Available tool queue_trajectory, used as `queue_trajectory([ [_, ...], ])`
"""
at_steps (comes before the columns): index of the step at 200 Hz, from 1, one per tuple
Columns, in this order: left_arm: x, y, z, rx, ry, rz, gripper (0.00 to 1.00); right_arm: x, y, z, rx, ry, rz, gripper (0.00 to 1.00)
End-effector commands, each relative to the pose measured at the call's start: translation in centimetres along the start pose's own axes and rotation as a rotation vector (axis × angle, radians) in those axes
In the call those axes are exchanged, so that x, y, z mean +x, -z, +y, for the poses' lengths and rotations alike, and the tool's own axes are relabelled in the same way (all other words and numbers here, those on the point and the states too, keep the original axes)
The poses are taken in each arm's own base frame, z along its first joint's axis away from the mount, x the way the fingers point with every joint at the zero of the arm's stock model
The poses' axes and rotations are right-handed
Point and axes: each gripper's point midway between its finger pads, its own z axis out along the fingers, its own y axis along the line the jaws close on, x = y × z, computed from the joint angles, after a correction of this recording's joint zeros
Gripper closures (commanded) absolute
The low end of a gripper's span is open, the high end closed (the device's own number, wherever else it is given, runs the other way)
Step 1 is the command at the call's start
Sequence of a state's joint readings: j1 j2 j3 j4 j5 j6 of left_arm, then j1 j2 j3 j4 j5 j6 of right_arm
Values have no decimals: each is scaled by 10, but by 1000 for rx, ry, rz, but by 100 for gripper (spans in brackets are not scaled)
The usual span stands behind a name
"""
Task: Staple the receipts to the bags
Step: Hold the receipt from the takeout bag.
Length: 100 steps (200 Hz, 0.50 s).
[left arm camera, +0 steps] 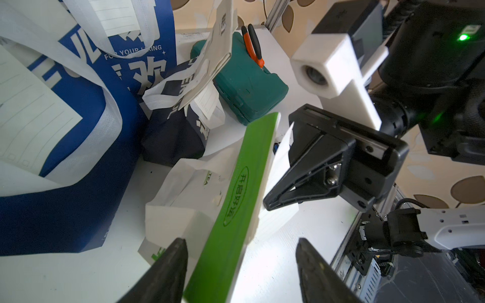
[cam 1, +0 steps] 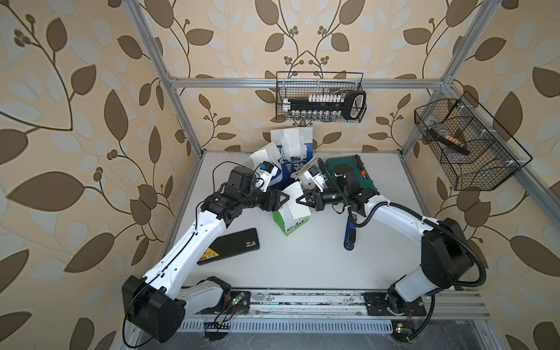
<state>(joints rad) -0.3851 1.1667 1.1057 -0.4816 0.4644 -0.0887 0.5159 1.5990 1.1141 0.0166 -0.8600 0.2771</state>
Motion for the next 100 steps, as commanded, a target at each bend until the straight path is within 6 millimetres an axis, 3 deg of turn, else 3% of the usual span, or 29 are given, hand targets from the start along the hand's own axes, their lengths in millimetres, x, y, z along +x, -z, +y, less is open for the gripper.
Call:
queue_trajectory([
  [1, -9, 0, 3, -14, -42, -39, 34, 7, -6, 3, -60, -40, 6, 100],
  [52, -6, -5, 5, -10, -41, -28, 39, 12, -16, 6, -83, -67, 17, 100],
  [58, -5, -5, 5, -11, -39, -25, 48, 11, -16, 5, -81, -74, 14, 100],
  [78, -3, -5, 6, -12, -39, -20, 62, 9, -17, 4, -82, -87, 3, 100],
  [100, -1, -6, 7, -15, -38, -16, 67, 9, -17, 4, -88, -97, 1, 100],
])
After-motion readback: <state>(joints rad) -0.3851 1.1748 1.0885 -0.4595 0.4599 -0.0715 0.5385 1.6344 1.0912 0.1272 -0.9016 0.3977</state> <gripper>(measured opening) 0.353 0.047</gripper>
